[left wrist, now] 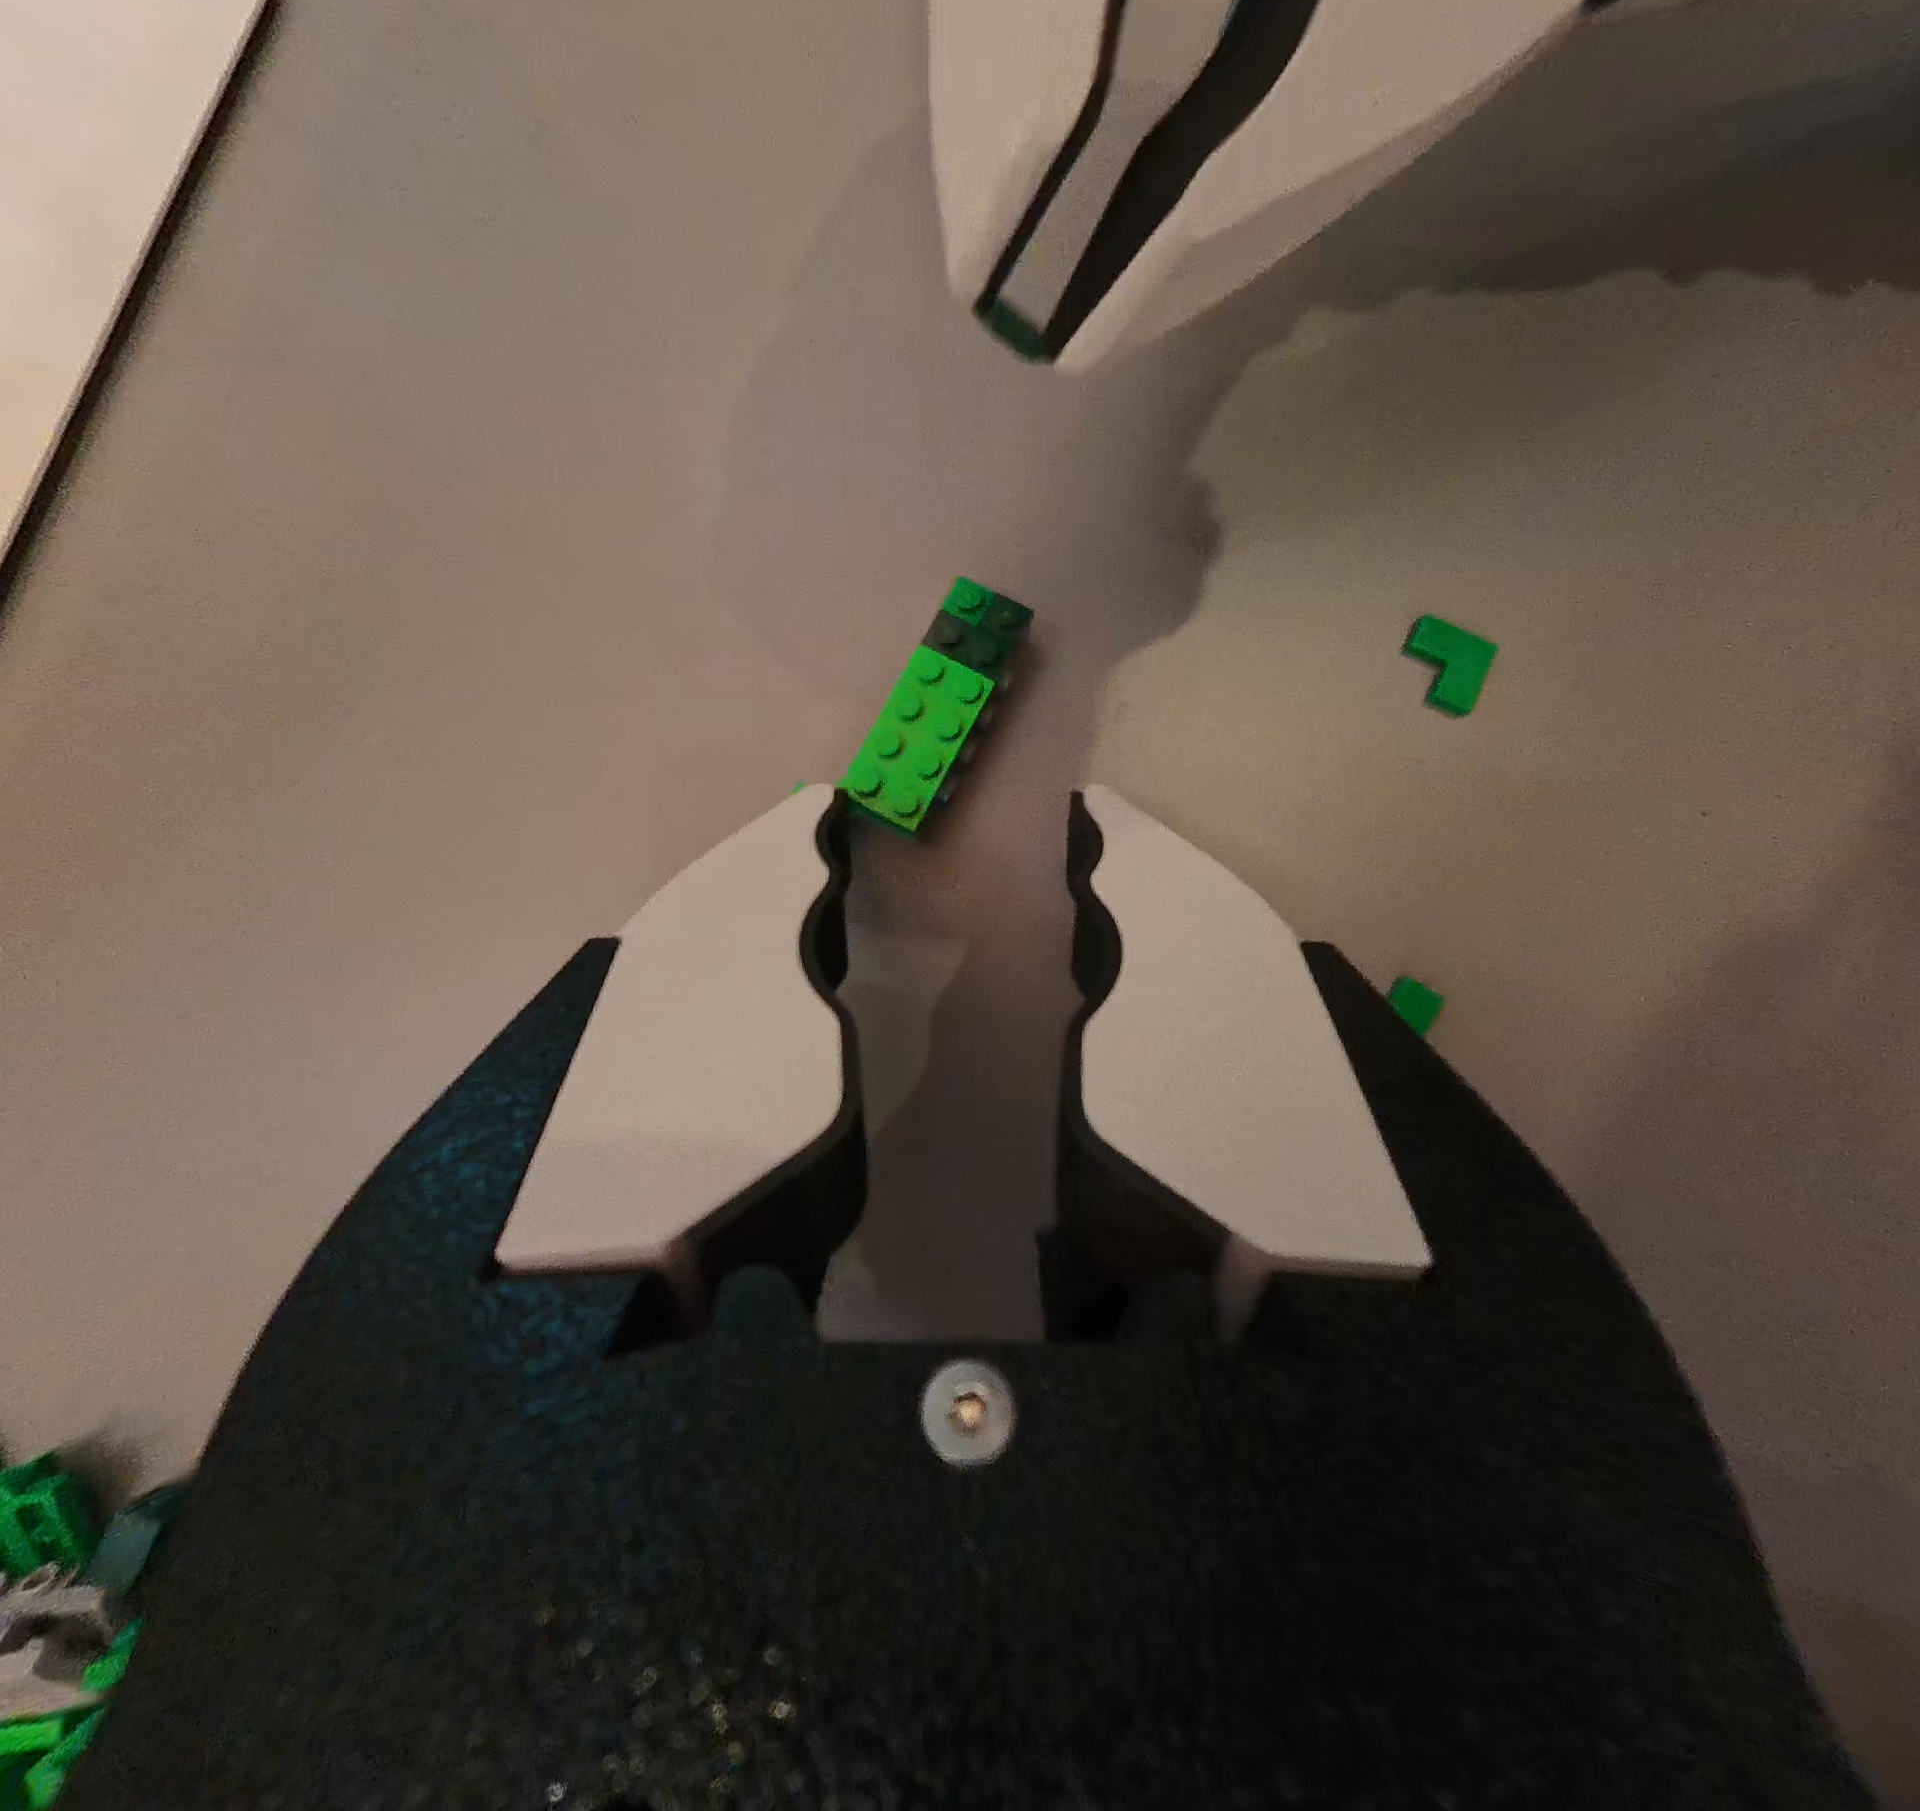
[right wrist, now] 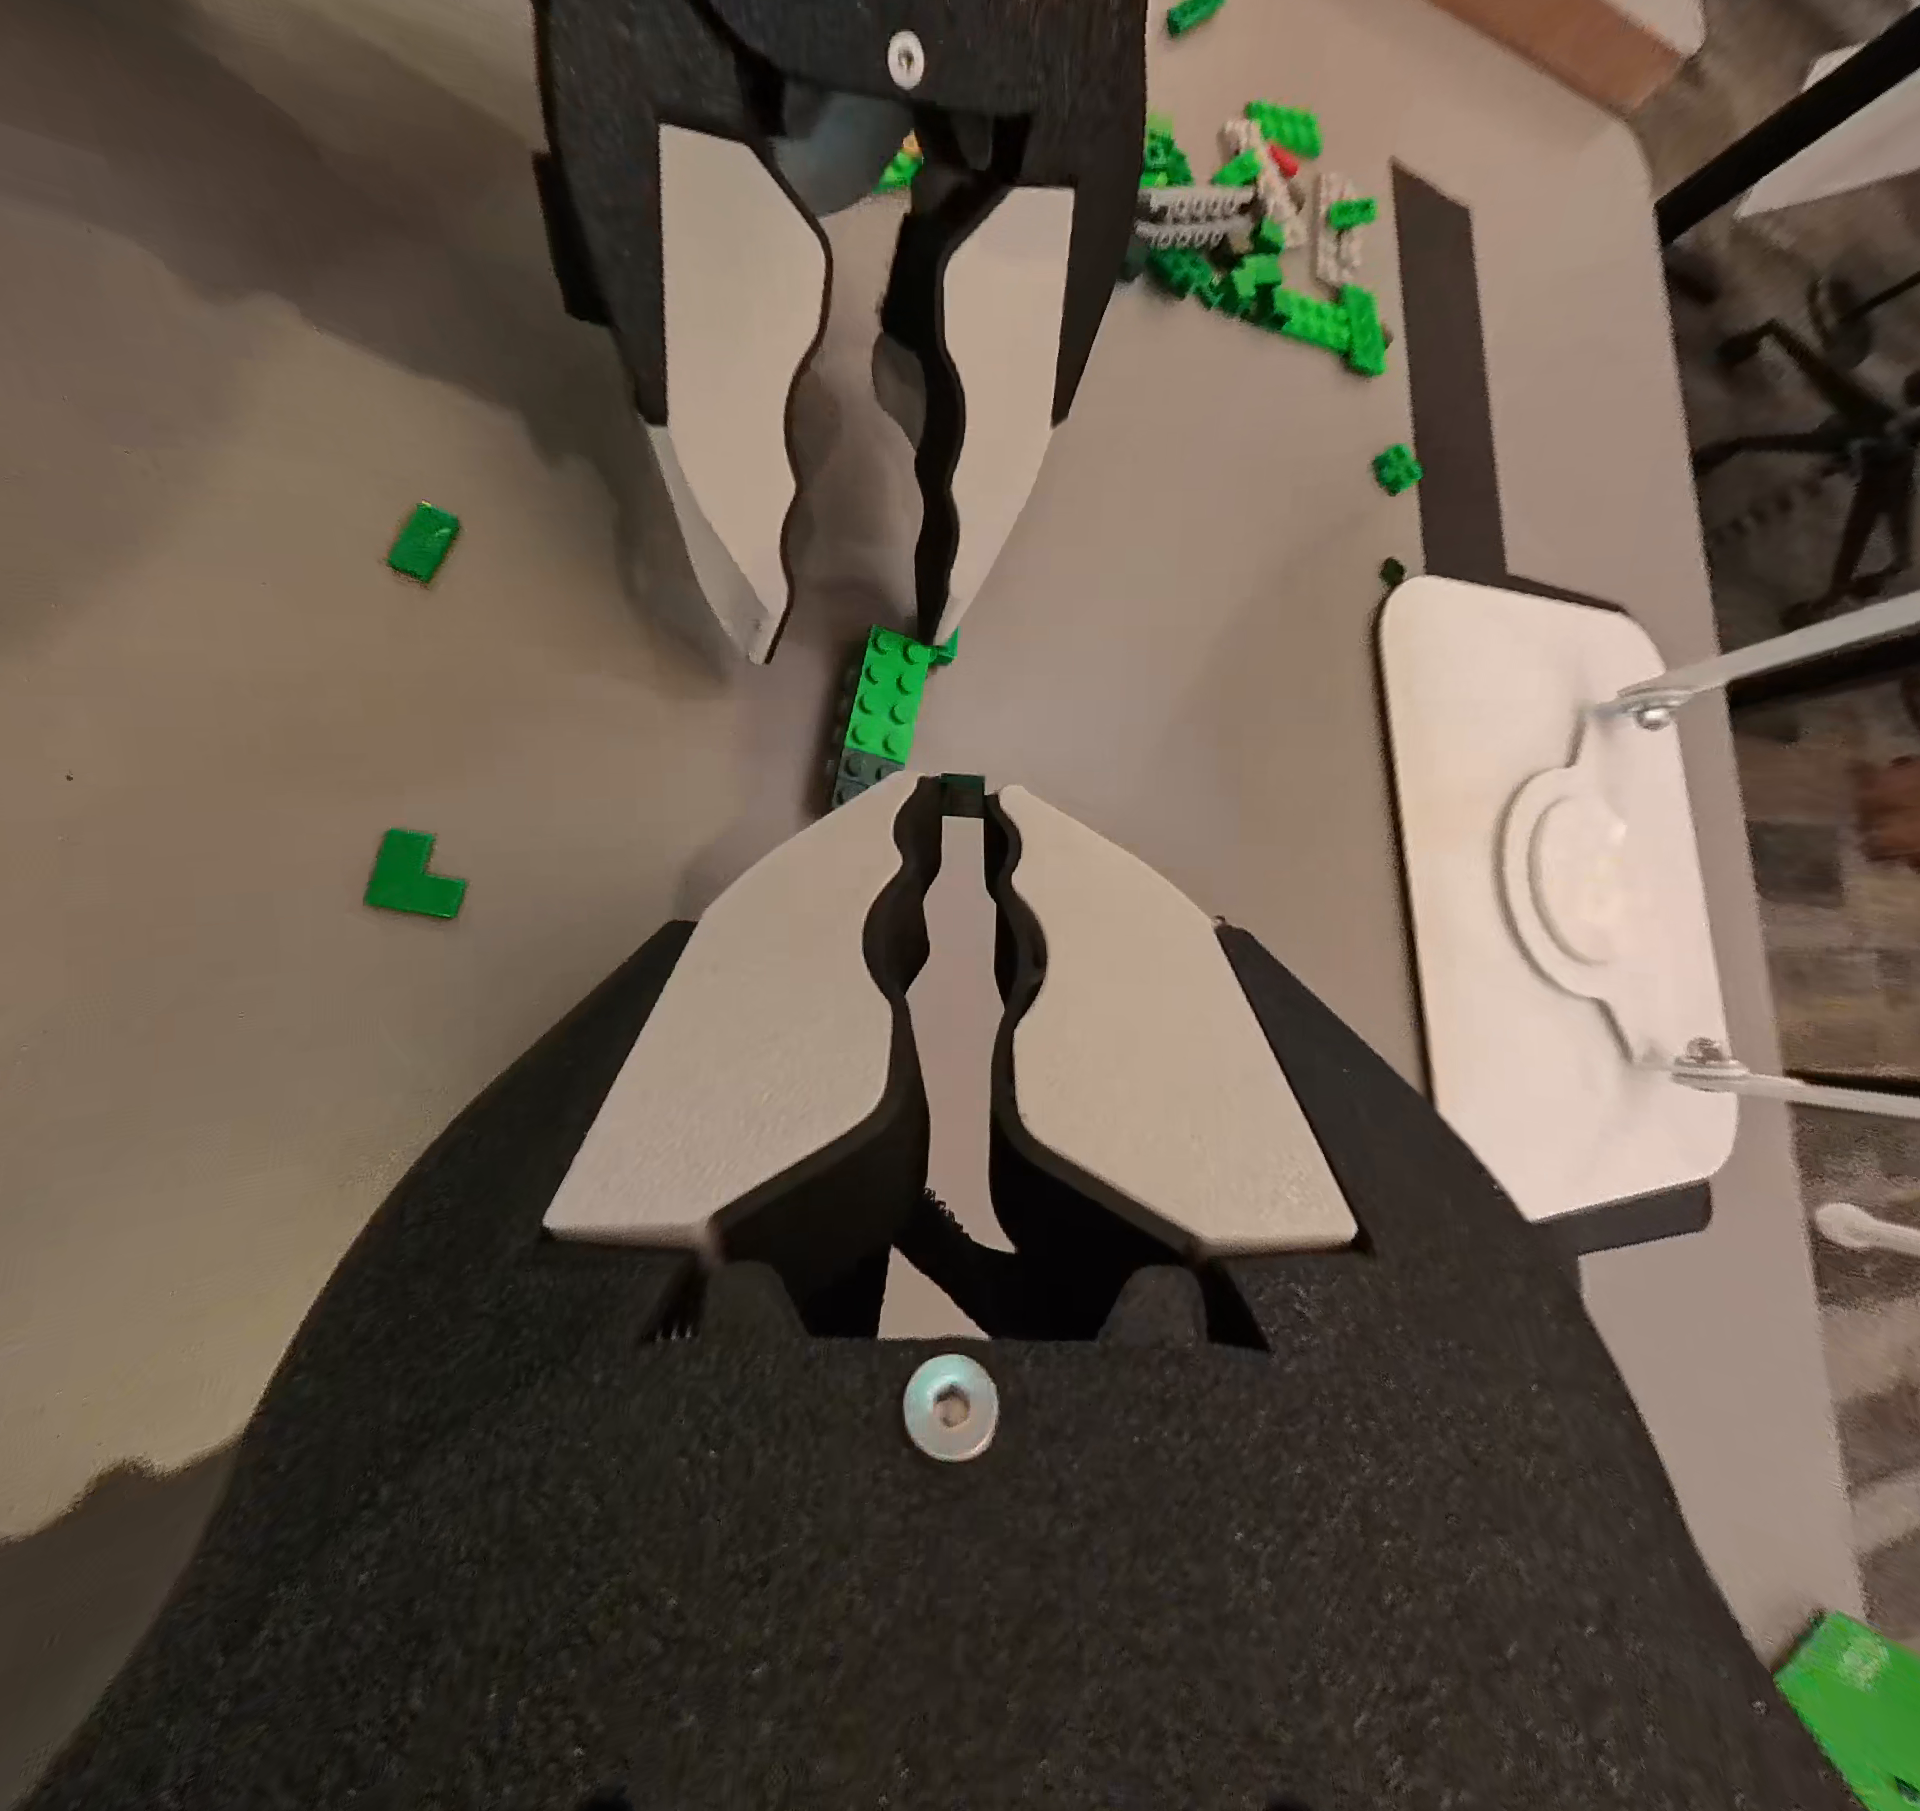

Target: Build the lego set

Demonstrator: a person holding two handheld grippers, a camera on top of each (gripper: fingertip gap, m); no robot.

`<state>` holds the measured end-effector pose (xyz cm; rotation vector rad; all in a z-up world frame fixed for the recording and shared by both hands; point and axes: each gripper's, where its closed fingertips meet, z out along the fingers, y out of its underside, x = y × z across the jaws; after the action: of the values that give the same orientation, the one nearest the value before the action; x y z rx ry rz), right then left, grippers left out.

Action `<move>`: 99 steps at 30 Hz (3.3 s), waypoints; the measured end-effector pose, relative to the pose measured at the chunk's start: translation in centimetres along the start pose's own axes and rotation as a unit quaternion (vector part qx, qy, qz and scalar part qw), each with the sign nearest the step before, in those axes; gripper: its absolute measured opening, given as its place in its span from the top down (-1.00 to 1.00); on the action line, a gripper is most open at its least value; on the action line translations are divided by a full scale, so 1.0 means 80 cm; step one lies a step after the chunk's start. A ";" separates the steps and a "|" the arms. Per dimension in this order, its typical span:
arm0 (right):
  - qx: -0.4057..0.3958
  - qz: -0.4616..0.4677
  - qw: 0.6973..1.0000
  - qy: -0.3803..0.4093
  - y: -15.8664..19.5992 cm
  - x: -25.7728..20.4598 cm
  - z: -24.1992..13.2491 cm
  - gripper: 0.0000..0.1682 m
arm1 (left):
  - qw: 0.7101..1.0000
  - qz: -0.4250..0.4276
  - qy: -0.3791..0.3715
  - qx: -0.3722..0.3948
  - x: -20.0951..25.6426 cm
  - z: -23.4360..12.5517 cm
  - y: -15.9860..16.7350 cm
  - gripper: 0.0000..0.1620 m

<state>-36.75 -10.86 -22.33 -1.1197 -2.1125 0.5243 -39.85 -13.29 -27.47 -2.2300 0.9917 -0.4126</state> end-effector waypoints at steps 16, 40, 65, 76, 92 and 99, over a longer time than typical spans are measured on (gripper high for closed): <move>-0.130 0.099 0.981 -0.102 0.006 -0.016 0.042 0.91 | 0.950 -0.089 -0.218 0.203 -0.024 -0.063 -0.004 0.66; -0.247 0.118 0.952 -0.136 0.007 -0.024 0.073 0.91 | 0.864 -0.100 -0.391 0.303 -0.068 -0.141 0.002 0.86; -0.206 0.134 0.963 -0.108 0.004 -0.014 0.059 0.84 | 0.880 -0.097 -0.363 0.290 -0.064 -0.125 0.000 0.89; 0.007 0.171 0.984 -0.050 0.019 -0.025 0.043 0.52 | 0.885 -0.072 -0.356 0.293 -0.058 -0.121 -0.006 0.90; 0.033 0.180 0.981 -0.059 0.030 -0.036 0.060 0.69 | 0.900 -0.024 -0.328 0.288 -0.042 -0.105 -0.016 0.91; 0.030 0.179 0.980 -0.082 0.028 -0.039 0.063 0.80 | 0.906 -0.007 -0.322 0.274 -0.038 -0.097 -0.017 0.91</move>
<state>-37.89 -12.43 -28.36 -1.4750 -2.0218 0.8676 -45.17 -13.75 -20.91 -1.6701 0.4290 0.0584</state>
